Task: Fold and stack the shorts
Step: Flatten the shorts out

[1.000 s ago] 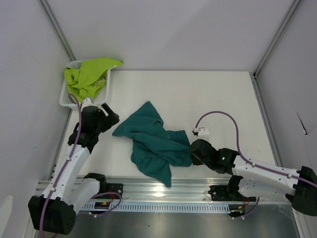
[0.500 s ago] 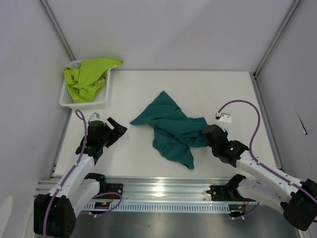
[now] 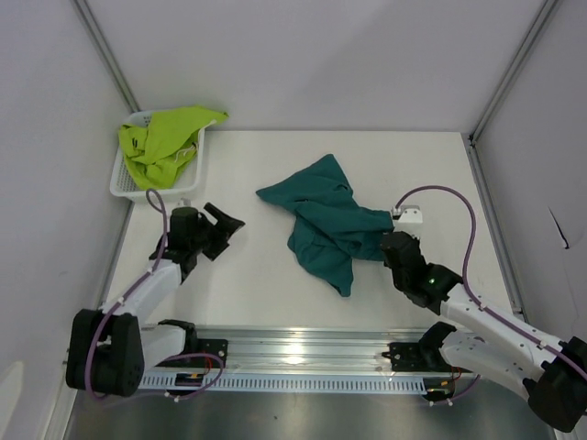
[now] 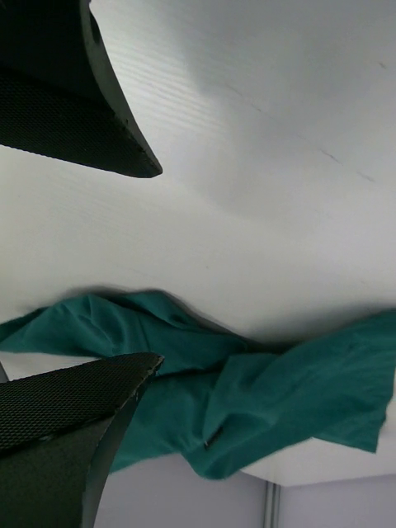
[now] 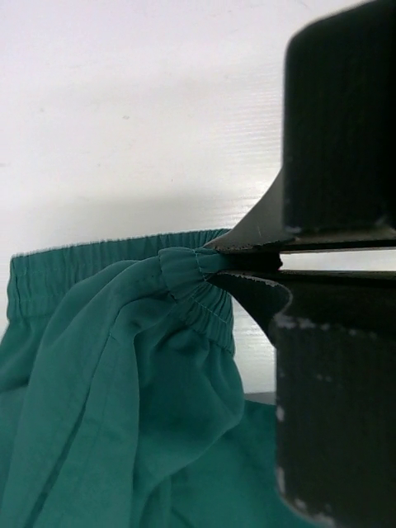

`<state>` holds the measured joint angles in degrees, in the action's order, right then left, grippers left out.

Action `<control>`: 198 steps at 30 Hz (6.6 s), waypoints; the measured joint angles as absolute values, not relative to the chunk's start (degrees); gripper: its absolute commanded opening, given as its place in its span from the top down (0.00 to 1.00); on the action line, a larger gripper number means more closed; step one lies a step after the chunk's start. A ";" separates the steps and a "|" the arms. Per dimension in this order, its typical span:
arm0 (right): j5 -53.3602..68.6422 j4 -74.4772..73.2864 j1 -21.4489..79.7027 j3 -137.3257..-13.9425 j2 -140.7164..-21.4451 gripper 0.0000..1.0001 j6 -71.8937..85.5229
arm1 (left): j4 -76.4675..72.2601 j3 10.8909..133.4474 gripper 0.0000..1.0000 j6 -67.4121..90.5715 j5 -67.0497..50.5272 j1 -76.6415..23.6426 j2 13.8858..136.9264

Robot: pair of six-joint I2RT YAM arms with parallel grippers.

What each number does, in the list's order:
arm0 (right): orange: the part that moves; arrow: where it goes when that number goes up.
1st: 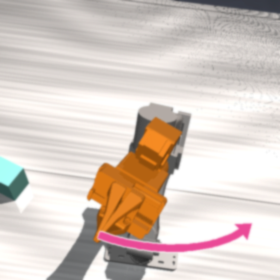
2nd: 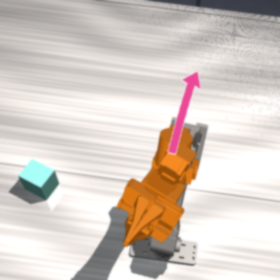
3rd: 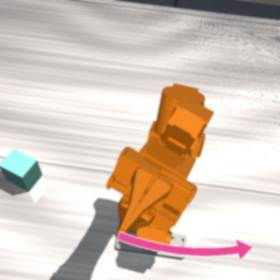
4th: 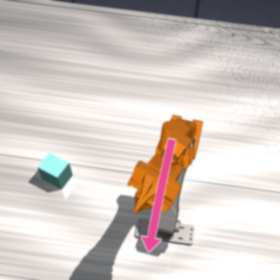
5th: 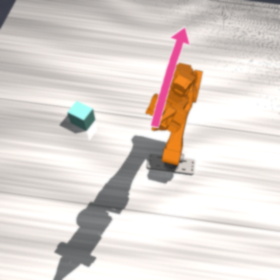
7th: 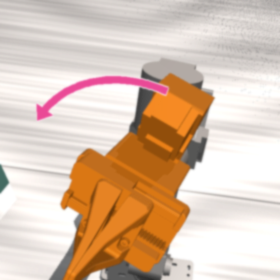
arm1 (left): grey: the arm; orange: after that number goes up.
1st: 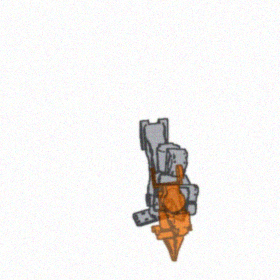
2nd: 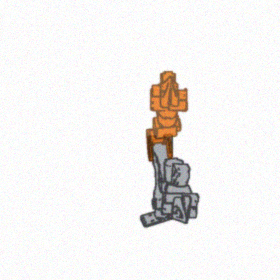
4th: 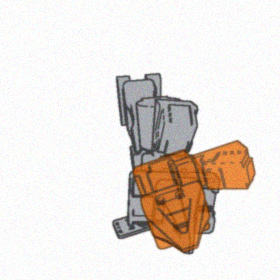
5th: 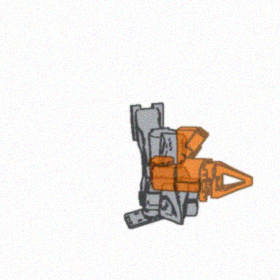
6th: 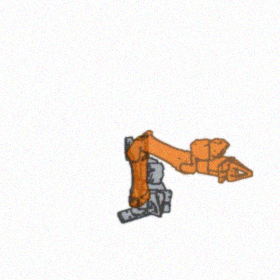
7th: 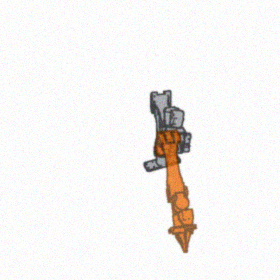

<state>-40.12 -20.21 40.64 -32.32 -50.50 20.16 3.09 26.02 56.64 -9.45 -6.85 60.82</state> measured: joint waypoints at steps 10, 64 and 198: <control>-44.60 -19.66 49.71 -32.14 -50.37 1.00 17.02 | -0.34 48.18 0.16 58.06 -11.03 -9.10 84.82; -48.84 -19.84 52.80 -32.10 -48.01 1.00 17.32 | 17.06 88.25 0.66 56.55 2.87 -15.00 123.50; 35.22 -15.07 -4.51 -70.13 -90.89 1.00 30.79 | 20.91 79.26 1.00 55.53 8.05 -7.49 99.81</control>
<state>35.22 -15.07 -4.51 -70.13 -90.89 30.79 20.91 79.26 55.53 8.05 -7.49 99.81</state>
